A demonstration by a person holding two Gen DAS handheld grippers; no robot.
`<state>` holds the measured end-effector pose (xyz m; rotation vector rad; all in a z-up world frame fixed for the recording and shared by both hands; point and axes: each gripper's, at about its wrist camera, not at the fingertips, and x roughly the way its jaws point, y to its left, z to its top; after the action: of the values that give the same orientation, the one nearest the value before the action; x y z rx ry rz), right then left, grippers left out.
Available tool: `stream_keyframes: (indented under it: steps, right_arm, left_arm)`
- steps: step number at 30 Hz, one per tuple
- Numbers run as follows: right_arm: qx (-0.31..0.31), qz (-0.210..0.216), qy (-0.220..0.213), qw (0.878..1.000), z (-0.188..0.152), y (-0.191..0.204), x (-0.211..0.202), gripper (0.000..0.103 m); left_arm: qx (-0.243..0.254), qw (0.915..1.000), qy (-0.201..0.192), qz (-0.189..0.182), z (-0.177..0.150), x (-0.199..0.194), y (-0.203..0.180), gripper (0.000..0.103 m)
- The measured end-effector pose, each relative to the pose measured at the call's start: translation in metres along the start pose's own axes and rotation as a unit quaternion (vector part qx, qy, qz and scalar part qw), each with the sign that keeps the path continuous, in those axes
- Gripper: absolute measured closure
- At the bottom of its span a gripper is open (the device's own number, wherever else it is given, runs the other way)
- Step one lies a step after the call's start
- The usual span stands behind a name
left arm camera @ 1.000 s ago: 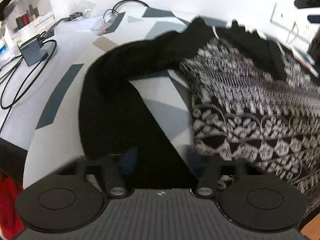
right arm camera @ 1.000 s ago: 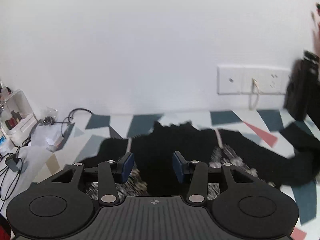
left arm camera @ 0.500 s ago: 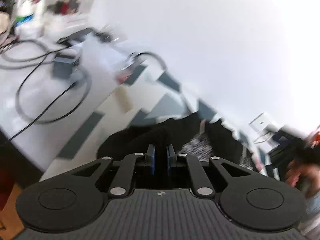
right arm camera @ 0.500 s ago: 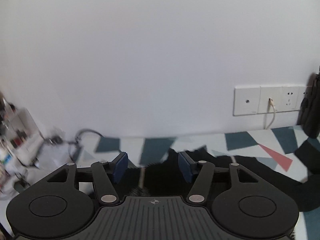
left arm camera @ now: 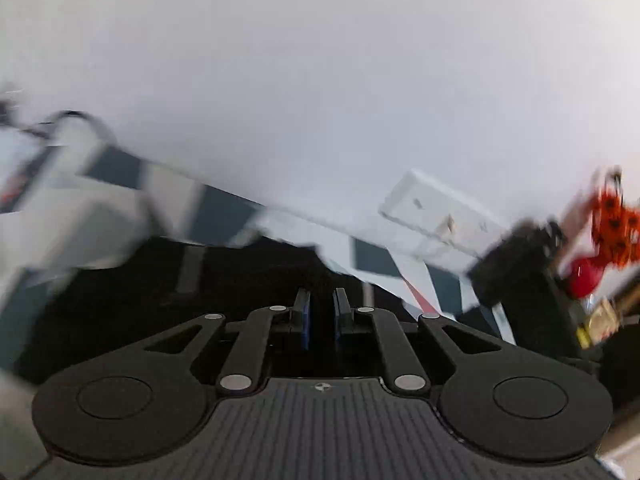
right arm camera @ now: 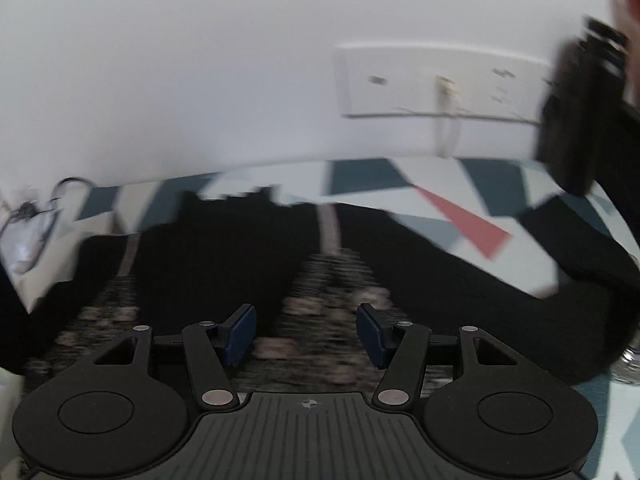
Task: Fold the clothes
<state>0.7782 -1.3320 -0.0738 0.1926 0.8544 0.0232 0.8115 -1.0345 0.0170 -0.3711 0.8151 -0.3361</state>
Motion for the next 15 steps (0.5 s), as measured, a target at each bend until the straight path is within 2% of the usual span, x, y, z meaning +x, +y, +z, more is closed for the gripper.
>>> stream_keyframes:
  steps: [2, 4, 5, 6, 8, 11, 12, 14, 15]
  right_arm:
    - [0.011, -0.005, 0.006, 1.0, -0.004, -0.017, 0.004, 0.051]
    - [0.022, -0.009, 0.013, 1.0, -0.008, -0.034, 0.008, 0.051]
    - [0.027, -0.012, 0.017, 0.999, -0.01, -0.042, 0.01, 0.051]
    - [0.033, -0.014, 0.02, 0.999, -0.012, -0.05, 0.012, 0.051]
    - [0.029, 0.002, 0.016, 0.999, -0.016, -0.05, 0.012, 0.051]
    - [0.028, 0.026, 0.011, 0.999, -0.019, -0.044, 0.014, 0.051]
    - [0.034, 0.029, 0.013, 0.999, -0.018, -0.042, 0.018, 0.051]
    - [0.045, 0.034, 0.016, 0.998, -0.017, -0.039, 0.026, 0.051]
    - [0.051, 0.036, 0.018, 0.998, -0.016, -0.037, 0.03, 0.051]
  left_arm:
    - [0.027, 0.9994, 0.017, -0.013, 0.004, 0.041, -0.029, 0.085]
    - [0.079, 0.9955, 0.052, 0.007, -0.009, 0.08, -0.045, 0.065]
    - [0.096, 0.9931, 0.062, 0.027, -0.014, 0.086, -0.051, 0.048]
    - [0.108, 0.9911, 0.065, 0.042, -0.019, 0.087, -0.051, 0.042]
    - [0.11, 0.992, 0.051, 0.036, -0.025, 0.071, -0.042, 0.042]
    - [0.091, 0.9943, 0.019, 0.052, -0.03, 0.035, -0.008, 0.039]
    - [0.086, 0.9945, 0.008, 0.059, -0.032, 0.022, 0.004, 0.036]
    - [0.092, 0.9906, -0.013, 0.101, -0.043, -0.001, 0.03, 0.03]
    - [0.095, 0.9881, -0.006, 0.121, -0.05, -0.005, 0.04, 0.029]
